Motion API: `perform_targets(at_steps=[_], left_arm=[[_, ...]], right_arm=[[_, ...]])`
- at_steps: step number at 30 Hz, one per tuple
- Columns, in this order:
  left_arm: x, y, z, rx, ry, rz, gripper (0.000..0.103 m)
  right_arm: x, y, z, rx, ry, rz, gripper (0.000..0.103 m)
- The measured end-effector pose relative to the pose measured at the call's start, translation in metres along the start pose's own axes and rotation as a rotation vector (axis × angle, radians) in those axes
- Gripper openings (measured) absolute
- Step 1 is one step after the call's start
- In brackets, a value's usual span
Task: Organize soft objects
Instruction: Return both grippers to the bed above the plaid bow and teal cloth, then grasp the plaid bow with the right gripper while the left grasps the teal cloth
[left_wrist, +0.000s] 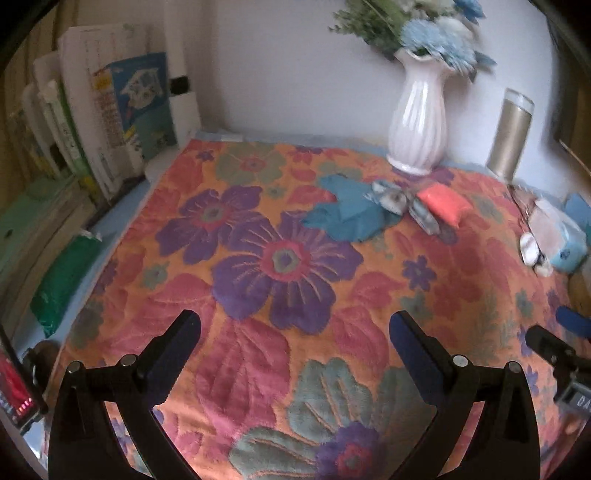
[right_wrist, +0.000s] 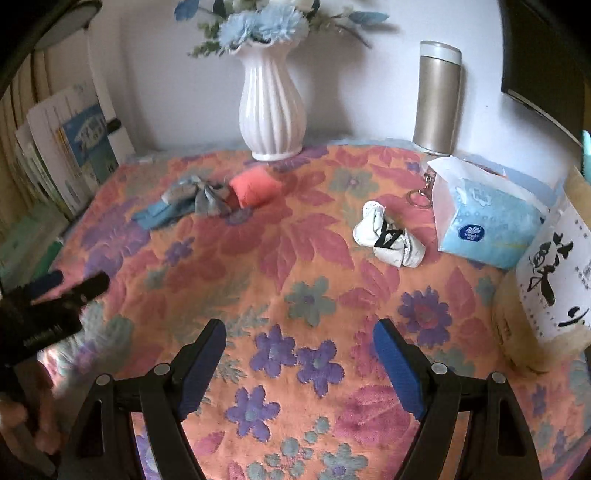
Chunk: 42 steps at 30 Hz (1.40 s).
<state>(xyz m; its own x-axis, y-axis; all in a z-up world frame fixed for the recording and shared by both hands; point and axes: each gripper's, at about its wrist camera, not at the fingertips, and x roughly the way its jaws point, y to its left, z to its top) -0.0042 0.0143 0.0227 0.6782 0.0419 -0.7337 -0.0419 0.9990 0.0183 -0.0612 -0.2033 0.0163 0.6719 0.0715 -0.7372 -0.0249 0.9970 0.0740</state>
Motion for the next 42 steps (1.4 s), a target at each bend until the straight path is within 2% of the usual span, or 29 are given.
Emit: perform_targets(at_steps=[2, 6, 7, 9, 10, 12, 15, 16, 17, 18, 19, 21, 23, 29, 30, 31, 32, 33, 35, 36, 39, 42], left_arm=[[0.0, 0.0, 0.001, -0.002, 0.011, -0.001, 0.102], [0.003, -0.001, 0.001, 0.011, 0.04, -0.034, 0.102], [0.006, -0.001, 0.002, 0.016, 0.073, -0.03, 0.102], [0.015, -0.004, 0.005, 0.05, 0.202, -0.013, 0.1], [0.011, -0.006, 0.009, 0.06, 0.224, -0.02, 0.099], [-0.005, -0.009, 0.022, 0.081, 0.18, -0.062, 0.099], [-0.018, -0.015, 0.048, 0.156, 0.083, -0.072, 0.1], [-0.016, -0.017, 0.056, 0.191, 0.055, -0.046, 0.1], [-0.011, -0.019, 0.063, 0.218, 0.042, -0.025, 0.1], [-0.004, -0.019, 0.07, 0.235, 0.04, -0.009, 0.1], [0.003, -0.017, 0.075, 0.237, 0.042, 0.002, 0.1], [0.014, -0.009, 0.08, 0.223, 0.047, 0.009, 0.1], [0.025, 0.0, 0.082, 0.197, 0.056, 0.007, 0.098], [0.046, 0.006, 0.084, 0.165, 0.064, -0.065, 0.098], [0.048, 0.005, 0.084, 0.164, 0.06, -0.073, 0.098], [0.05, 0.004, 0.085, 0.165, 0.058, -0.079, 0.098], [0.051, 0.003, 0.085, 0.168, 0.056, -0.085, 0.098], [0.051, 0.002, 0.085, 0.169, 0.053, -0.093, 0.098], [0.053, 0.002, 0.085, 0.164, 0.055, -0.116, 0.098], [0.054, 0.001, 0.085, 0.162, 0.057, -0.131, 0.098], [0.054, -0.005, 0.086, 0.176, 0.079, -0.205, 0.098], [0.054, -0.014, 0.087, 0.199, 0.073, -0.226, 0.098]], right_arm=[[-0.001, -0.001, -0.001, 0.002, -0.006, 0.004, 0.09], [0.001, -0.001, 0.0, -0.007, 0.02, 0.032, 0.091], [0.003, 0.0, 0.002, -0.01, 0.041, 0.039, 0.091], [0.006, 0.003, 0.008, -0.008, 0.112, 0.11, 0.091], [0.007, 0.004, 0.012, -0.008, 0.149, 0.159, 0.091], [0.007, 0.013, 0.029, -0.034, 0.203, 0.211, 0.091], [0.003, 0.03, 0.061, -0.112, 0.131, 0.214, 0.09], [0.005, 0.038, 0.074, -0.147, 0.092, 0.207, 0.084], [0.01, 0.044, 0.083, -0.166, 0.076, 0.212, 0.079], [0.015, 0.05, 0.09, -0.174, 0.072, 0.229, 0.07], [0.026, 0.055, 0.1, -0.171, 0.074, 0.265, 0.066], [0.043, 0.062, 0.11, -0.171, 0.078, 0.295, 0.066], [0.062, 0.072, 0.117, -0.202, 0.074, 0.286, 0.066], [0.109, 0.087, 0.126, -0.242, 0.091, 0.241, 0.066], [0.113, 0.085, 0.126, -0.239, 0.096, 0.245, 0.064], [0.117, 0.084, 0.125, -0.232, 0.102, 0.255, 0.055], [0.121, 0.082, 0.123, -0.217, 0.113, 0.281, 0.051], [0.122, 0.081, 0.122, -0.21, 0.11, 0.288, 0.048], [0.117, 0.076, 0.121, -0.196, 0.101, 0.312, 0.033], [0.115, 0.073, 0.12, -0.182, 0.111, 0.33, 0.031], [0.101, 0.058, 0.113, -0.12, 0.14, 0.363, 0.031], [0.082, 0.045, 0.1, -0.094, 0.118, 0.383, 0.031]])
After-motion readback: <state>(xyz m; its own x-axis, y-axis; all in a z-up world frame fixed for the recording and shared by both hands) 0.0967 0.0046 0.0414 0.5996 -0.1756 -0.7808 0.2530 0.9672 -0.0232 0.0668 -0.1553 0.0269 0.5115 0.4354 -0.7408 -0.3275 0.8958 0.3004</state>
